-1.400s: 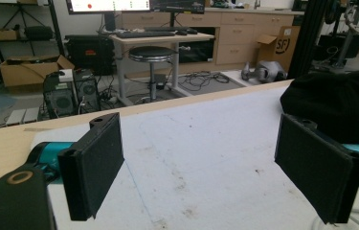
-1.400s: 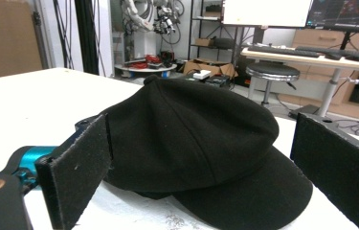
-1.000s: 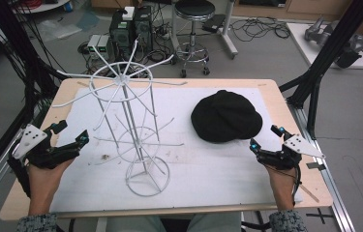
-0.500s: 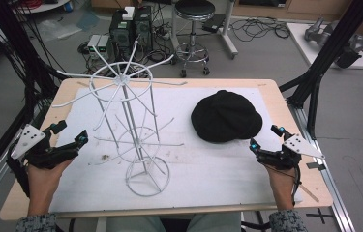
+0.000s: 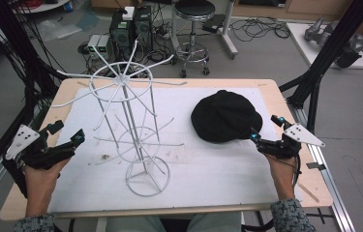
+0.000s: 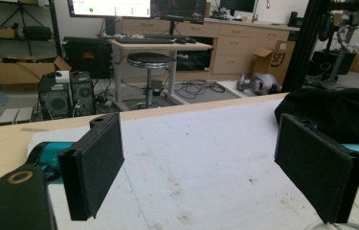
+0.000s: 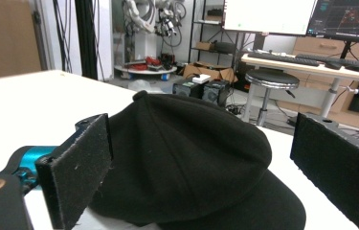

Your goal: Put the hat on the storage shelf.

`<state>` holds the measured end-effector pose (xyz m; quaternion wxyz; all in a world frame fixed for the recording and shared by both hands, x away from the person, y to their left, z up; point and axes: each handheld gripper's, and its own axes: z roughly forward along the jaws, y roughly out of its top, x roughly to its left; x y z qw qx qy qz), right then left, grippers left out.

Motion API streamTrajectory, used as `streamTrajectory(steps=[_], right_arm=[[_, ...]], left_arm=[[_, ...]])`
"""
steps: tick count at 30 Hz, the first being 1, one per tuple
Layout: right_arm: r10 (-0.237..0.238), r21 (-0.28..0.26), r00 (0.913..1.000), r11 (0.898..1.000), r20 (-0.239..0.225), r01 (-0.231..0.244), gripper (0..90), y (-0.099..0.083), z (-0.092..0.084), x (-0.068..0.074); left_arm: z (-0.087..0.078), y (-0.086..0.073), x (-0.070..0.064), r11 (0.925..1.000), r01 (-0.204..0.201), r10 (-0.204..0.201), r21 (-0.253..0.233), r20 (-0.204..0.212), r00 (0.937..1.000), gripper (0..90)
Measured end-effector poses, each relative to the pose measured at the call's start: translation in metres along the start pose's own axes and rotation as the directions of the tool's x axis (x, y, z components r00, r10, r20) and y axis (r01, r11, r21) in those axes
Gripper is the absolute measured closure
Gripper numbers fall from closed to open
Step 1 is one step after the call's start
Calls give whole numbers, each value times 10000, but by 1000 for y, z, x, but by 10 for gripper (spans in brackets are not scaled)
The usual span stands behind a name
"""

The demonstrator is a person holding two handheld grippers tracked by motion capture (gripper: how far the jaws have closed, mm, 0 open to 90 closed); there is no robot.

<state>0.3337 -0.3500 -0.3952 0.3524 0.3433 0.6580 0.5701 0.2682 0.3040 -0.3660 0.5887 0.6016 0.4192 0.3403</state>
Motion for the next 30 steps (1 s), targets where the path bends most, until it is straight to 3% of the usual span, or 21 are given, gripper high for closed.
streamTrajectory(steps=[3, 10, 15, 16, 18, 22, 23, 29, 30], right_arm=[[60, 175, 9999, 9998, -110, -58, 64, 4, 11, -4], [-487, 593, 9941, 9967, -968, 546, 64, 24, 50, -3], [-379, 588, 9874, 9971, -1536, 474, 64, 29, 73, 1], [-550, 710, 9835, 9951, -1722, 681, 86, 31, 84, 3], [-693, 637, 9786, 9945, -1937, 830, 155, 32, 90, 3], [-901, 778, 9730, 9910, -2127, 1088, 153, 31, 103, 5], [-1001, 1030, 9727, 9870, -2094, 1237, 152, 29, 112, 4], [-865, 1328, 9739, 9843, -2100, 1160, 152, 20, 124, 2], [-1049, 1602, 9722, 9771, -2093, 1399, 152, 16, 127, 2]], left_arm=[[0, 0, 0, 10000, -14, 14, 22, -35, 10000, 171], [2, -2, 0, 10000, 1, -1, 81, -26, 10000, 171], [0, 0, 1, 10000, 5, -5, -20, -34, 10000, 171], [-1, 0, 2, 10000, 18, -18, -29, -45, 10000, 171], [-1, 0, 3, 10000, 38, -39, -58, -58, 10000, 171], [-1, 0, 3, 10000, 77, -77, -49, -52, 10000, 171], [-1, 0, 3, 10000, 70, -70, -52, -37, 10000, 171], [0, -1, 3, 10000, 81, -81, -15, -11, 10000, 171], [0, -1, 3, 10000, 95, -95, -11, -15, 10000, 171]])
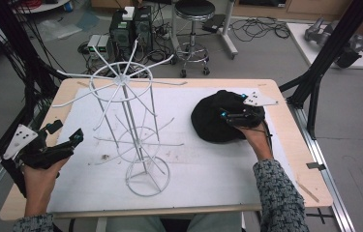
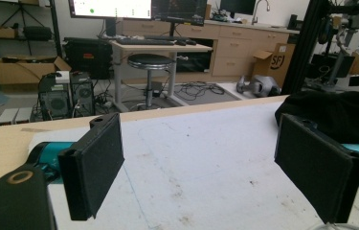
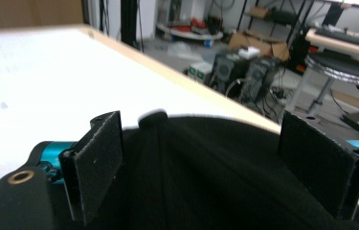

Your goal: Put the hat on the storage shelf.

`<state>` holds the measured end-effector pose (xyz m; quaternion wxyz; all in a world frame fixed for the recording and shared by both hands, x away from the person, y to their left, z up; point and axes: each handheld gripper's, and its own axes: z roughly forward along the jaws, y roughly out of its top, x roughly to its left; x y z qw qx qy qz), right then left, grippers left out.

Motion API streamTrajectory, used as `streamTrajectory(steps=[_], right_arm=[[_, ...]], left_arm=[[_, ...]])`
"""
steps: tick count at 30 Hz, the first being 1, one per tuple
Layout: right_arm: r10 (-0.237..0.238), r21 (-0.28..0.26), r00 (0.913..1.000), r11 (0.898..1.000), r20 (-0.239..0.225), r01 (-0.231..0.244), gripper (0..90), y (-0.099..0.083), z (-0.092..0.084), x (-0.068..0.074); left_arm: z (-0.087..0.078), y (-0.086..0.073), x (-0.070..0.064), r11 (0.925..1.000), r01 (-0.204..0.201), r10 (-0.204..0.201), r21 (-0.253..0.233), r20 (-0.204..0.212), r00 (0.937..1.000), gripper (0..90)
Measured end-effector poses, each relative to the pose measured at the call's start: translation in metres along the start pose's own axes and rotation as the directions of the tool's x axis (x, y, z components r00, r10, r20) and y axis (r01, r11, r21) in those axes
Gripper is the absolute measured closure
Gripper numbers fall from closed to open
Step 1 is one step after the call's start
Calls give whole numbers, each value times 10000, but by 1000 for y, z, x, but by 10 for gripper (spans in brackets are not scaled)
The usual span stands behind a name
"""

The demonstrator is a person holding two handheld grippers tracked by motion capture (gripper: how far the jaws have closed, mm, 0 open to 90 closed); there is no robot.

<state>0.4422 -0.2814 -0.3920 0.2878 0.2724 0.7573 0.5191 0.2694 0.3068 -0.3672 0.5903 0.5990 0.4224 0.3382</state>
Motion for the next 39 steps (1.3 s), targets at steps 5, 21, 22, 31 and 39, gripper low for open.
streamTrajectory(steps=[5, 21, 22, 31, 39], right_arm=[[-186, 332, 9997, 9993, -134, 190, 183, -5, 7, -1], [-1223, 1871, 9912, 9737, -500, 1296, 523, -7, 17, 2], [-1194, 1953, 9916, 9725, -505, 1271, 549, -7, 17, 3], [-1012, 1717, 9946, 9797, -232, 1037, 775, 2, 11, 4], [-656, 839, 9975, 9945, 273, 632, 787, 13, -10, -1]], left_arm=[[0, 0, 0, 10000, 22, -22, 10, 29, 10000, 171], [-1, 0, 1, 9999, 130, -130, -56, 15, 9999, 171], [0, 0, 1, 9999, 135, -135, -57, 27, 9999, 171], [-1, 1, 1, 9999, 117, -117, -91, 8, 9999, 170], [-3, 0, 4, 9998, 177, -178, -129, -88, 9998, 170]])
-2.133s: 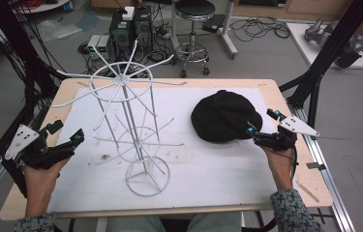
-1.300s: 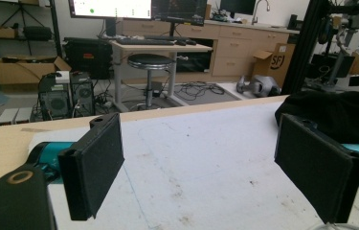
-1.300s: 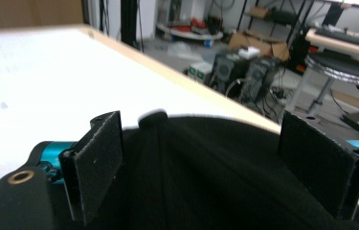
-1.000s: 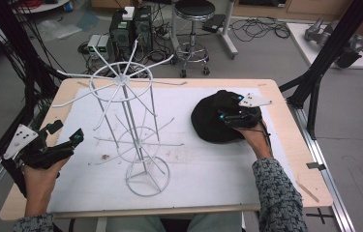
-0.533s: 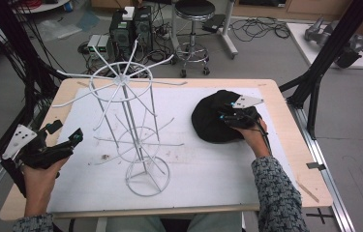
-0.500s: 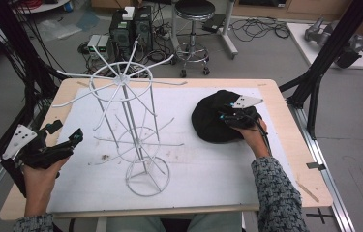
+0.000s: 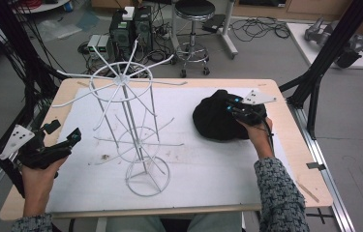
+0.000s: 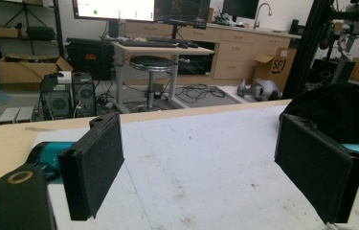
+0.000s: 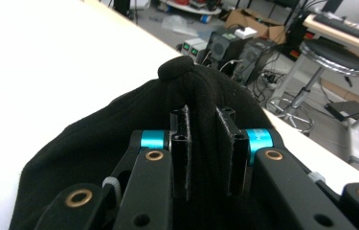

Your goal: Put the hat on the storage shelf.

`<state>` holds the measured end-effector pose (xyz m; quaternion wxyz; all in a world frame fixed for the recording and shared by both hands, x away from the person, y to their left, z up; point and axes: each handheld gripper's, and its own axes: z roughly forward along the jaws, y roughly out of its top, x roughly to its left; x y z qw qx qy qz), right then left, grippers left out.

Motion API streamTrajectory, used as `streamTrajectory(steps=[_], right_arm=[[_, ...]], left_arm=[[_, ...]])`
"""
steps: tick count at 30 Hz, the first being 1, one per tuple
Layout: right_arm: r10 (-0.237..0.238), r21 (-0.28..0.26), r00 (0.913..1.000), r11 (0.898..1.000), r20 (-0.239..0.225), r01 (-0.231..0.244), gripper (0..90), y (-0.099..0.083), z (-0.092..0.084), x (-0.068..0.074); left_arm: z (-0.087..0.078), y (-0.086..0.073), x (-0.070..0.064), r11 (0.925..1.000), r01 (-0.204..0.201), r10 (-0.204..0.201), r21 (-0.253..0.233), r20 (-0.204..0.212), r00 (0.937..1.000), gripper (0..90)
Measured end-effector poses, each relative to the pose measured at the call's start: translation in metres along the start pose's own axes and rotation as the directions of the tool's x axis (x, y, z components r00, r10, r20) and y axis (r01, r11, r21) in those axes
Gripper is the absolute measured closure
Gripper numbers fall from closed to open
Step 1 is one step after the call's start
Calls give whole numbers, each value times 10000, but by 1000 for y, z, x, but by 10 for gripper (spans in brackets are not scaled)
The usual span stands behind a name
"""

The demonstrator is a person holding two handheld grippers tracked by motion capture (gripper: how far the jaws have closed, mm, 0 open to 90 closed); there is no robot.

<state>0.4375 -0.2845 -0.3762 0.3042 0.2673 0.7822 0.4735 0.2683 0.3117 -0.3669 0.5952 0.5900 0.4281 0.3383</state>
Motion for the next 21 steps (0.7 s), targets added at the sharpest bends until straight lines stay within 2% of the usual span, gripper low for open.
streamTrajectory(steps=[2, 3, 5, 7, 9, 13, 16, 19, 20, 21], right_arm=[[198, -145, 9997, 9997, 139, -196, 790, 1, -7, -3], [159, -278, 9994, 9995, 311, -151, 793, 3, -10, -5], [477, -417, 9979, 9981, 442, -458, 798, 6, -17, -5], [591, -766, 9960, 9956, 664, -539, 800, 10, -24, -7], [749, -998, 9949, 9927, 681, -679, 800, 16, -30, -10], [797, -1504, 9933, 9864, 841, -664, 801, 34, -45, -14], [661, -1887, 9929, 9809, 989, -465, 800, 49, -55, -17], [675, -1992, 9921, 9789, 1058, -453, 800, 59, -61, -18], [535, -2214, 9916, 9748, 1181, -262, 800, 69, -65, -20], [579, -2253, 9909, 9739, 1217, -293, 800, 73, -68, -19]], left_arm=[[0, 0, 0, 10000, 11, -11, 4, 7, 10000, 171], [-1, 0, 0, 10000, 4, -4, -12, 1, 10000, 170], [-1, 1, 0, 10000, 15, -15, -34, -22, 10000, 170], [-1, 1, 0, 10000, 20, -20, -43, -27, 10000, 170], [-1, 1, 0, 10000, 32, -32, -43, -44, 10000, 171], [-1, 1, 0, 10000, 24, -24, -56, -32, 10000, 171], [-2, 2, 0, 10000, 42, -42, -81, -26, 10000, 171], [-2, 2, 1, 9999, 45, -45, -91, -39, 10000, 171], [-2, 2, 1, 9999, 54, -55, -110, -47, 10000, 171], [-3, 2, 1, 9999, 60, -61, -112, -40, 10000, 171]])
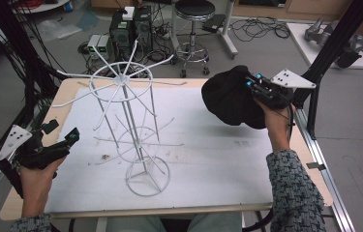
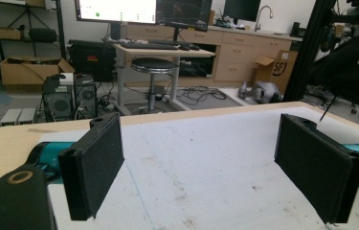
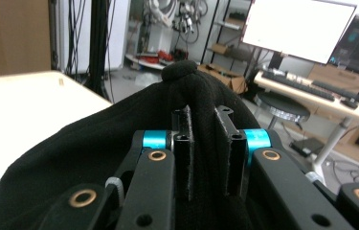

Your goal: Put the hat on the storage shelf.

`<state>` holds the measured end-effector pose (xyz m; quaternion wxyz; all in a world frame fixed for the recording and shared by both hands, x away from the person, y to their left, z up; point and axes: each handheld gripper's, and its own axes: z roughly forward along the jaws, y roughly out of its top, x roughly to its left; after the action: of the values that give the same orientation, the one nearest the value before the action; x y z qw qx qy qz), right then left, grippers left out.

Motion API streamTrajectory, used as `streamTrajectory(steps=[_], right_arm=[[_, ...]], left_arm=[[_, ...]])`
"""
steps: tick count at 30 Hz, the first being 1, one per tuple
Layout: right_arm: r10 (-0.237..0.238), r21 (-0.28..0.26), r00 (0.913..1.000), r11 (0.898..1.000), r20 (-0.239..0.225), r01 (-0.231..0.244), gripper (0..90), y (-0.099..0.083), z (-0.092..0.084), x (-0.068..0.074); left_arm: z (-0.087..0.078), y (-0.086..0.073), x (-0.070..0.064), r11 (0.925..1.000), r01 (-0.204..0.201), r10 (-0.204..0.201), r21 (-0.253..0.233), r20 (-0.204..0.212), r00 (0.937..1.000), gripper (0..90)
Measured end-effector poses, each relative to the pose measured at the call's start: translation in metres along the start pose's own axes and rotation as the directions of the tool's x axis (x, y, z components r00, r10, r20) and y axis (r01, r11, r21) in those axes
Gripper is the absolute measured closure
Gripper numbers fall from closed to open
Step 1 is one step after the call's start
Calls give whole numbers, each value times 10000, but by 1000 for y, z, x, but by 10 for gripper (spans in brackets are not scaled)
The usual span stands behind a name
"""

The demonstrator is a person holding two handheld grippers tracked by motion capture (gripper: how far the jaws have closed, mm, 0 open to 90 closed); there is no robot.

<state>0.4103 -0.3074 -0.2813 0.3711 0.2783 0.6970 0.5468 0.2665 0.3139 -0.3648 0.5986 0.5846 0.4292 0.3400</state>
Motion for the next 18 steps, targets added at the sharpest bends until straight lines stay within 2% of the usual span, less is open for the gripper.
streamTrajectory(steps=[9, 14, 18], right_arm=[[-190, -1022, 9998, 9946, -3, 188, 799, 45, -14, -1], [-370, -1622, 9992, 9862, -150, 341, 798, 70, -25, 0], [-575, -1894, 9981, 9805, -205, 526, 797, 87, -34, 2]], left_arm=[[-2, 1, 2, 10000, 41, -41, -62, -29, 10000, 171], [-2, 2, 2, 9999, 40, -41, -100, -36, 10000, 171], [-2, 2, 1, 10000, 20, -21, -76, -19, 10000, 171]])
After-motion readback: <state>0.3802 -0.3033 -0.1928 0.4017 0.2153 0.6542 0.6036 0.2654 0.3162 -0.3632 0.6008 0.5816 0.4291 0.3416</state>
